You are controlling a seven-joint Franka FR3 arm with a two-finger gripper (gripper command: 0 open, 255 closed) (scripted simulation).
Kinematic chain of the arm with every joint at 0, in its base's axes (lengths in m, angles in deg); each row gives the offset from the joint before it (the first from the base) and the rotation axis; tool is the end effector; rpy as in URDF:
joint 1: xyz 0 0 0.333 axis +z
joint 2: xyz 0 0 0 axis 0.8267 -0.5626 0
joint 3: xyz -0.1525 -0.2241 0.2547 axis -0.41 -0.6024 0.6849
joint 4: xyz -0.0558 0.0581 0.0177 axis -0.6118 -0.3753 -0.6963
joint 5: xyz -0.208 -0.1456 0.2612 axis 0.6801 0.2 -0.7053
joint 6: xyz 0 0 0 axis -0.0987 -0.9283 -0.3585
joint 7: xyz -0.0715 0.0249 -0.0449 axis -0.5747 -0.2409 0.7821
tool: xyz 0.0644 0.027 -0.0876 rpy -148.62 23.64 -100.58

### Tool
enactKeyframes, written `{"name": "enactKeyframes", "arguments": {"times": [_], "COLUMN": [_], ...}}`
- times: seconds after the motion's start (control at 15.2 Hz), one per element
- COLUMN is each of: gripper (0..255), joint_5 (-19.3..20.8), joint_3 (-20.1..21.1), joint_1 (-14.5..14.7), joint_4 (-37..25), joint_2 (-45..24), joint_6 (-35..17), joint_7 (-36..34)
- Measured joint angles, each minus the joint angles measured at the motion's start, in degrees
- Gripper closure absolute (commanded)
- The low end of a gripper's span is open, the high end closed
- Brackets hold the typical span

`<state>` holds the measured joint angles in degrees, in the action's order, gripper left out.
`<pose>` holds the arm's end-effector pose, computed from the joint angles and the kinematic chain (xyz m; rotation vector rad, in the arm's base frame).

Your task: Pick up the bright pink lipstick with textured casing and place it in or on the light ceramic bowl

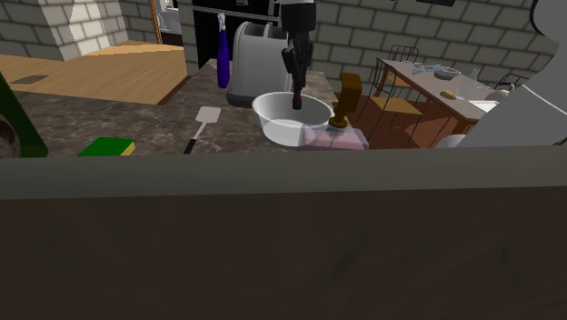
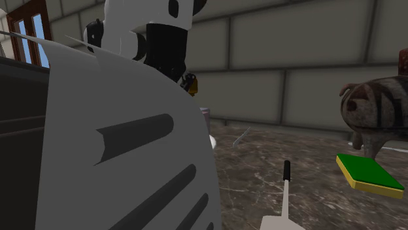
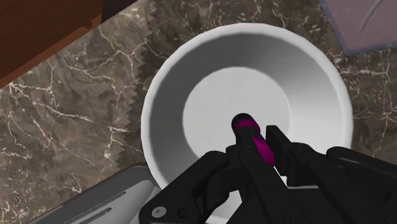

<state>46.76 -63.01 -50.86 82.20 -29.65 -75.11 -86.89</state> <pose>0.3788 0.1178 0.6475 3.0718 0.3314 -0.2763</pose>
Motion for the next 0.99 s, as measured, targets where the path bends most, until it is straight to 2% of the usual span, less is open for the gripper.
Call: {"name": "enactKeyframes", "arguments": {"times": [0.2,0.26,0.66,0.99], "gripper": [255,0,0,0], "joint_5": [0.0,0.0,0.0,0.4], "joint_3": [0.0,0.0,0.0,0.1], "joint_1": [0.0,0.0,0.0,-0.1], "joint_4": [0.1,0.1,0.1,-9.4], "joint_2": [0.0,0.0,0.0,-2.9], "joint_6": [-0.1,-0.1,-0.1,6.4], "joint_7": [0.0,0.0,0.0,-0.3]}}
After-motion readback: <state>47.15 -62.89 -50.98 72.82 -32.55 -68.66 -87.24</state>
